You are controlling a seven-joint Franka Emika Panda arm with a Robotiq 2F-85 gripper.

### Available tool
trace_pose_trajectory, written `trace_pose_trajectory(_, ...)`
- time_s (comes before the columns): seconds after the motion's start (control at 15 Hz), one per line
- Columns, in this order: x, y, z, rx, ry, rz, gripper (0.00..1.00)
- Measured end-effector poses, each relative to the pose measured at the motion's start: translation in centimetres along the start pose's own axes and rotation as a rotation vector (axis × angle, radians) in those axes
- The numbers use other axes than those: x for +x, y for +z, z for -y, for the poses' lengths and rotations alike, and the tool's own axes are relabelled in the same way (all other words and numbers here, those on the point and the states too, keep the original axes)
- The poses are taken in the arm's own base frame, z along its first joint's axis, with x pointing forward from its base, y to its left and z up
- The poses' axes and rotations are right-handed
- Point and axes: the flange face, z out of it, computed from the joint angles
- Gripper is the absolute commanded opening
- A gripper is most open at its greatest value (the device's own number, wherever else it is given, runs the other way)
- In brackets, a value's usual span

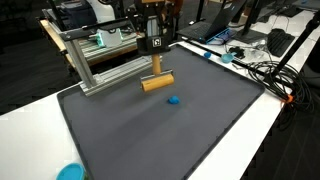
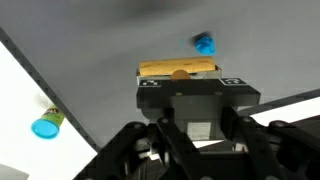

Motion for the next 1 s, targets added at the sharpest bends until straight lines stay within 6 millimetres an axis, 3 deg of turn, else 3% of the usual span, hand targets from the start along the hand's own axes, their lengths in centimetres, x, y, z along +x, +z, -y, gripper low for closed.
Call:
trace_pose_trajectory(0.07,0.0,0.0,0.0,0.002,0.002,0.001,0.21)
trace_pose_trajectory(0.2,0.1,-0.1,0.1,0.003,0.002,0.001,0.21)
trace_pose_trajectory(0.47,-0.5,1.7,1.0,-0.018,-0.019,0.015,0.21)
trace_pose_trajectory(1.0,-0.8,6.0,5.9,-0.035,-0.133,0.006,0.21)
